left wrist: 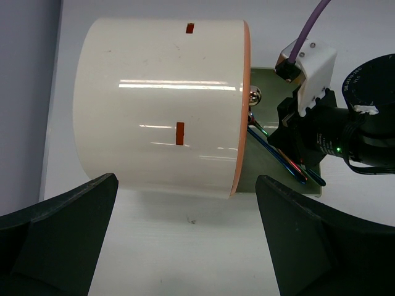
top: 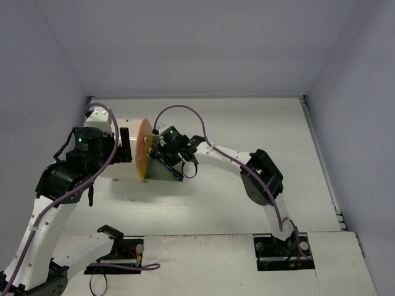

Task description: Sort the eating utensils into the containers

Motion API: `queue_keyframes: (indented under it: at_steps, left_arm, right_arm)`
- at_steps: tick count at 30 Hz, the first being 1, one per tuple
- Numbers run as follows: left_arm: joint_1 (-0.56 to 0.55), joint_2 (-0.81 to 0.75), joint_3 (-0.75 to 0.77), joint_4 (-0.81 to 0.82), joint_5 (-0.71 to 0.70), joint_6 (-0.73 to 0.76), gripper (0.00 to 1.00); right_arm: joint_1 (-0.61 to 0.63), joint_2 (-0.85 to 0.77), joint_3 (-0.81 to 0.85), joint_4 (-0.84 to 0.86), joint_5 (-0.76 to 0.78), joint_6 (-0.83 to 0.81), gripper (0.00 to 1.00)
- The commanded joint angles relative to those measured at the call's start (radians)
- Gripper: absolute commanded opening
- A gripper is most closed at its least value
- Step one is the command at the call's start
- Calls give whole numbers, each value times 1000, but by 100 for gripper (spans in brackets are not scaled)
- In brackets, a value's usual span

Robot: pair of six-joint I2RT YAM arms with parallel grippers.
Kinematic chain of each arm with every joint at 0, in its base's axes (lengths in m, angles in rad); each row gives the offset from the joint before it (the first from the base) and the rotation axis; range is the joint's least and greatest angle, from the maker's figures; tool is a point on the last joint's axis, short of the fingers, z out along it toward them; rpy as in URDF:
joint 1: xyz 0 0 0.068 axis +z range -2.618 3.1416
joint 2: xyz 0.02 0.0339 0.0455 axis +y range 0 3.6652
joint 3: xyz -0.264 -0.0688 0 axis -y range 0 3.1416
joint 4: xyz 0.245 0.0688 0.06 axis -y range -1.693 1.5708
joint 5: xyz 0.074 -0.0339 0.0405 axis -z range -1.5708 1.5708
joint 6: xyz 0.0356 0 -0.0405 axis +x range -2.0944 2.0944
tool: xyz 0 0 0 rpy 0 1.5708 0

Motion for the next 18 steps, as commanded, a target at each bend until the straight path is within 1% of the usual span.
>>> queue_keyframes:
  at_steps: [1,5,9,12,13,15,18]
  left_arm:
    - [5,8,54,34,-18,8,93]
    - [5,6,54,34,-23,10,93]
    - [5,6,60,33,-25,11,93]
    - [5,8,75,34,-17,5,93]
    - [5,11,77,33,-17,5,93]
    - [5,16,83,33,-21,4,93]
    - [5,31,93,32,-30,-2,93]
  right_arm:
    - [6,14,99,17,-6,0,0]
    - [7,55,160,17,-12,8,1]
    - [5,72,205,15,11,13,14]
    - [-4,26,205,15,37,-1,25]
    - [-9,6,196,15,47,-15,31]
    - [-20,-50,168,15,70,-30,36]
    - [-68,-165,82,16,90,-44,39]
